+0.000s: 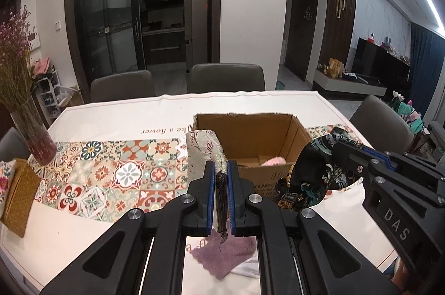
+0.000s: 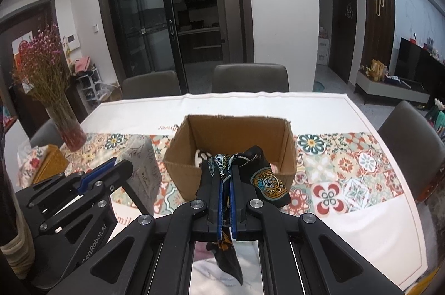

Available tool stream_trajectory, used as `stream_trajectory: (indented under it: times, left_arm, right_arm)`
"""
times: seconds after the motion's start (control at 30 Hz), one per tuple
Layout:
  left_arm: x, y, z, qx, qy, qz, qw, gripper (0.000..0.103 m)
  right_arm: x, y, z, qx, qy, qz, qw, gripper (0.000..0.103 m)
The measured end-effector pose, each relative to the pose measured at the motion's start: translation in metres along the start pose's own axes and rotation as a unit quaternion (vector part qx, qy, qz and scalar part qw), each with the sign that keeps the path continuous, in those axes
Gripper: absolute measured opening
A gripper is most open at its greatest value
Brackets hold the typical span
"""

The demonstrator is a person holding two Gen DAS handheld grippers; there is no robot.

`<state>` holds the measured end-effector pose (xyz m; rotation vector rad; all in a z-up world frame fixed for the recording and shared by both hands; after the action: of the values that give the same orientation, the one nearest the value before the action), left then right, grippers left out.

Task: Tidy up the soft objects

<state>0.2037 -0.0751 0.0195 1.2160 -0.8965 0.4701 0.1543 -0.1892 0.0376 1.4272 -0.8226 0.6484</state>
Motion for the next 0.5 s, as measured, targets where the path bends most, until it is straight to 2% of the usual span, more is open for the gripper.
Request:
stream_trajectory:
  times: [0.23, 0.5]
  left_arm:
    - [0.023, 0.001, 0.000, -0.011, 0.004, 0.001, 0.9999, 0.010]
    - [0.059, -0.003, -0.001, -0.006, 0.003, 0.011, 0.9999, 0.010]
  right_arm:
    - [0.032, 0.007, 0.003, 0.006, -0.001, 0.017, 1.000, 0.005]
    - [0.067, 0.006, 0.003, 0.012, 0.004, 0.036, 0.999, 0.005]
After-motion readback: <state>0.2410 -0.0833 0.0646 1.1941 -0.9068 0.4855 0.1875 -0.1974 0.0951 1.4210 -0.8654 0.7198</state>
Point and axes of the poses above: each gripper's, at about its wrist camera, not at the fingertips, and y roughly against the way its jaws point, z to its right, x to its top, the point moved 7 cm from there along -y, roughly the way its jaws point, and after that the axes turned 4 degrees about y, right-handed, at the moved point
